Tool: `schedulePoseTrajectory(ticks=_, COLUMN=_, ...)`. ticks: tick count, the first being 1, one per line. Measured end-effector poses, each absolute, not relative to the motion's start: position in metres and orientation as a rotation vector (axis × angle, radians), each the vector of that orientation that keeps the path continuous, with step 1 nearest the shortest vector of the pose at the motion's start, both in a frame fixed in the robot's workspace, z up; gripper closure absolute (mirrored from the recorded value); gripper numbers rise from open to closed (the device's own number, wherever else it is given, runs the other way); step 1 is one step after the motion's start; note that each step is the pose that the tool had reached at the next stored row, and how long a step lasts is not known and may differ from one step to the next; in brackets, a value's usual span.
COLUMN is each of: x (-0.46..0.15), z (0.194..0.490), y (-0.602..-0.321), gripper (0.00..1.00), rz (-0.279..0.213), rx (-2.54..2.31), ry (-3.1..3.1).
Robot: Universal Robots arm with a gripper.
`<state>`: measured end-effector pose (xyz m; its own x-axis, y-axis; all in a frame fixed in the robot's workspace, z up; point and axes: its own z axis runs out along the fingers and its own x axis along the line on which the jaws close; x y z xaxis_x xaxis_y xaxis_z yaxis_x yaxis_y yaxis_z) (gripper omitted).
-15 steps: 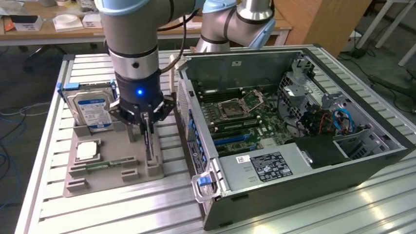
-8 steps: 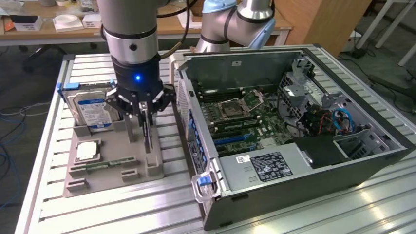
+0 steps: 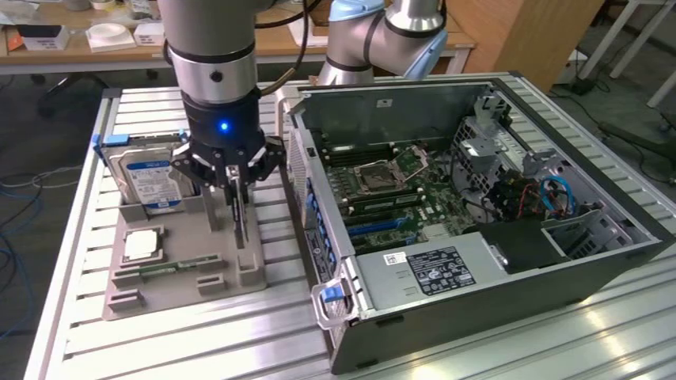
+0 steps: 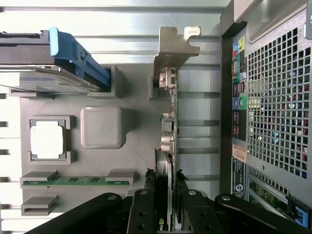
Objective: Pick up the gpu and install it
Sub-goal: 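Pick up the gpu and move the gpu toward the slot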
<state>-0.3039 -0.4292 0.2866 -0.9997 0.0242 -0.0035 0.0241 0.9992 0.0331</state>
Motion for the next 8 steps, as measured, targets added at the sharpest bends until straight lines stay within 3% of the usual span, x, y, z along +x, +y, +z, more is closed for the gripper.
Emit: schedulePoseTrajectory(ticks=8, x=-0.3040, z=0.2866, y=-0.4292, gripper=0.74, rz=0.052, rx=0.038, ry=3.137)
